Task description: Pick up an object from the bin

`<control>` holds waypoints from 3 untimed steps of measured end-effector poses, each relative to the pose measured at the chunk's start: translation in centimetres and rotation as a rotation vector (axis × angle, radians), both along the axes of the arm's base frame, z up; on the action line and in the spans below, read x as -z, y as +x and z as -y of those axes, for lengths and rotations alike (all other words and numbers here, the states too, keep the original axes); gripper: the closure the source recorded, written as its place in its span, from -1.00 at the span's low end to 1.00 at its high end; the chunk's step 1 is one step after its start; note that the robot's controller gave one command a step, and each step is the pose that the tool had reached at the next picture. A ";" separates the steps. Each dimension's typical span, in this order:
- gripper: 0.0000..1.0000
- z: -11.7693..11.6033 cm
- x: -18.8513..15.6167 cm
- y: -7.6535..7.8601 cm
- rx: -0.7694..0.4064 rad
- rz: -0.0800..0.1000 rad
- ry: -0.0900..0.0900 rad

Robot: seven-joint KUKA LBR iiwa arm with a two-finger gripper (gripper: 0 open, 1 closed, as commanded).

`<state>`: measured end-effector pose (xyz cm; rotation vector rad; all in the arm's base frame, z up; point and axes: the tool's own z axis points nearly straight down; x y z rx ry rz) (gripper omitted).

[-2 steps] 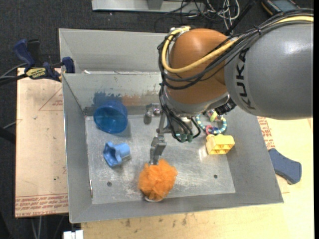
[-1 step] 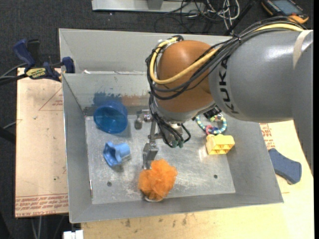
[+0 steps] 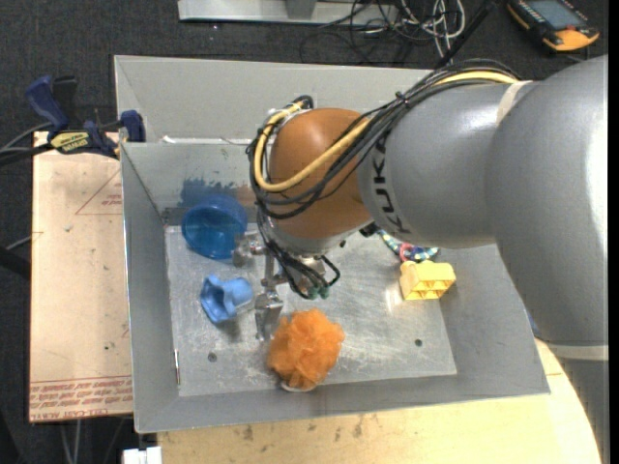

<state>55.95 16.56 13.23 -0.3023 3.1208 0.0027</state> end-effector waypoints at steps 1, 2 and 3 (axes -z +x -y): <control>1.00 -0.4 5.9 -1.4 0.207 -0.007 0.000; 1.00 -0.4 5.9 -1.4 0.208 -0.007 0.000; 1.00 -0.3 -12.8 -1.1 0.184 0.000 0.001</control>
Offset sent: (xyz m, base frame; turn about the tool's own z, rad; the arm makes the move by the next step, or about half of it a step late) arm 0.0000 0.0000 0.0000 0.0000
